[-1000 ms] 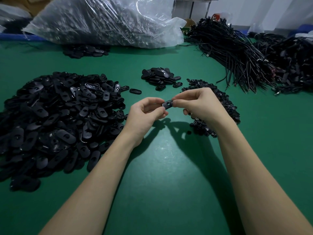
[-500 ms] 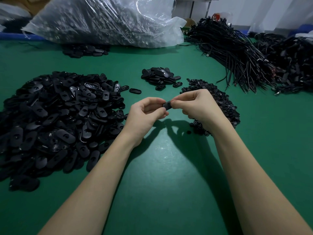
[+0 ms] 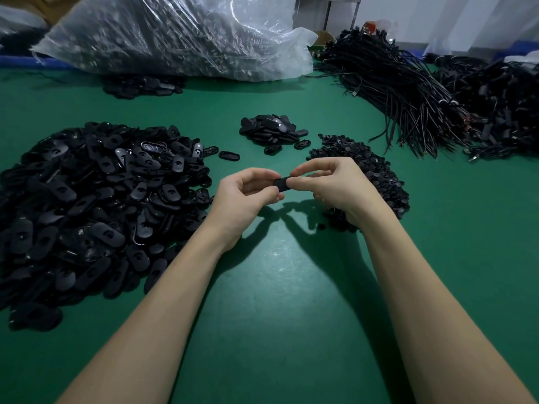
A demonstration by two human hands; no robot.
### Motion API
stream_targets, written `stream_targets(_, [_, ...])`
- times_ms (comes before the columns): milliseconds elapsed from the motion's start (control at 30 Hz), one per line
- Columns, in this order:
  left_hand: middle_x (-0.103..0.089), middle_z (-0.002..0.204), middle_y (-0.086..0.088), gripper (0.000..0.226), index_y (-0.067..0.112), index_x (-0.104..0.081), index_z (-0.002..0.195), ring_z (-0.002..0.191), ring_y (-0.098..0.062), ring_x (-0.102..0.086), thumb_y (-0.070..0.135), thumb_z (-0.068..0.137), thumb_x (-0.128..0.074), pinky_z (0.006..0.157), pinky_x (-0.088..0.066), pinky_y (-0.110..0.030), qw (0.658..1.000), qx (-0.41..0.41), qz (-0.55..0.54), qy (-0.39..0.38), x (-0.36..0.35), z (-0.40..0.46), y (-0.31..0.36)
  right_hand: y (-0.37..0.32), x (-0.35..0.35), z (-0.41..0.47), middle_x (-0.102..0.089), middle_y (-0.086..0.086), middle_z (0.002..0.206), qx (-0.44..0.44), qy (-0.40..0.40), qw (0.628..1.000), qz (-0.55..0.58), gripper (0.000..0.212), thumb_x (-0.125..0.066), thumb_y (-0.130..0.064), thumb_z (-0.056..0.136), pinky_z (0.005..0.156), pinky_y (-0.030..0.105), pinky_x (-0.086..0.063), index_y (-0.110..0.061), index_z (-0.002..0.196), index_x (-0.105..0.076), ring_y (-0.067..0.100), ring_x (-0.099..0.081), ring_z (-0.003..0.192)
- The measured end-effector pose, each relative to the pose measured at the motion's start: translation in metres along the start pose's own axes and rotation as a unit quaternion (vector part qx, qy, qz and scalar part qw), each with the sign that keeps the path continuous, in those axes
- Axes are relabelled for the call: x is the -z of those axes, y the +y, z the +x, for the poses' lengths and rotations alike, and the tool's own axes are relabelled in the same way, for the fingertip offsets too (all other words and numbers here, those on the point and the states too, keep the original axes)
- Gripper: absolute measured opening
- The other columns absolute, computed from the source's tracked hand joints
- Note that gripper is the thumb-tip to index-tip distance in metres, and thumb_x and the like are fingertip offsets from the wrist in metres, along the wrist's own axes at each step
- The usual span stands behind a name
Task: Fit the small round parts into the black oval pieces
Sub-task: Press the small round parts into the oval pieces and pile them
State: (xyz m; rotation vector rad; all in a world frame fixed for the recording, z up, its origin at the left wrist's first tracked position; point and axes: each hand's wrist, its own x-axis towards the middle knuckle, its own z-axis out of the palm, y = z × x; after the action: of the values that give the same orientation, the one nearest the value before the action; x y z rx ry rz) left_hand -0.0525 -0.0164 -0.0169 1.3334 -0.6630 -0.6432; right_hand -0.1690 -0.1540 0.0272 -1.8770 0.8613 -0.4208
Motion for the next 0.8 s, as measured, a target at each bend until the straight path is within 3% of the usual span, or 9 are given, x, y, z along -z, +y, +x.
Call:
stream_targets(133, [-0.077,0.09,-0.005,0.019,0.013,-0.07,0.096,0.081,-0.015,-0.073,-0.004,0.089,-0.068,0.077,-0.055,-0.02,1.0,-0.001,0.018,-0.01,0.001,0.001,0.0,0.001,0.001,-0.003,-0.073,0.0,0.072,-0.025,-0.057,0.994,0.094,0.015,-0.088,-0.016,0.08,0.054,0.015,-0.051,-0.012,0.09,-0.077,0.007,-0.065,0.06])
stream_targets(333, [-0.074,0.082,0.001,0.016,0.019,-0.066,0.094,0.08,-0.016,-0.064,0.005,0.089,-0.071,0.082,-0.052,-0.028,1.0,0.008,0.029,0.003,0.003,0.004,-0.004,-0.005,-0.007,-0.005,-0.077,0.012,0.078,-0.001,-0.069,0.985,0.156,0.015,-0.083,0.001,0.081,0.066,0.023,-0.061,0.001,0.092,-0.073,0.018,-0.075,0.069])
stream_targets(533, [-0.078,0.089,0.002,0.016,0.018,-0.073,0.098,0.084,-0.008,-0.071,0.004,0.09,-0.071,0.075,-0.052,-0.016,0.998,-0.003,0.057,0.002,0.002,0.004,-0.003,-0.007,-0.01,-0.007,-0.078,0.012,0.077,0.003,-0.024,0.996,0.086,0.008,-0.079,0.002,0.082,0.067,0.025,-0.062,-0.004,0.085,-0.075,0.025,-0.077,0.076])
stream_targets(800, [-0.079,0.091,-0.002,0.015,0.013,-0.075,0.101,0.085,-0.01,-0.073,0.003,0.09,-0.072,0.08,-0.054,-0.02,0.997,-0.011,0.079,0.005,0.002,0.005,-0.005,-0.003,-0.013,-0.005,-0.077,0.004,0.07,0.03,0.002,0.999,0.018,0.009,-0.079,-0.005,0.081,0.074,0.032,-0.065,-0.013,0.081,-0.075,0.018,-0.078,0.07])
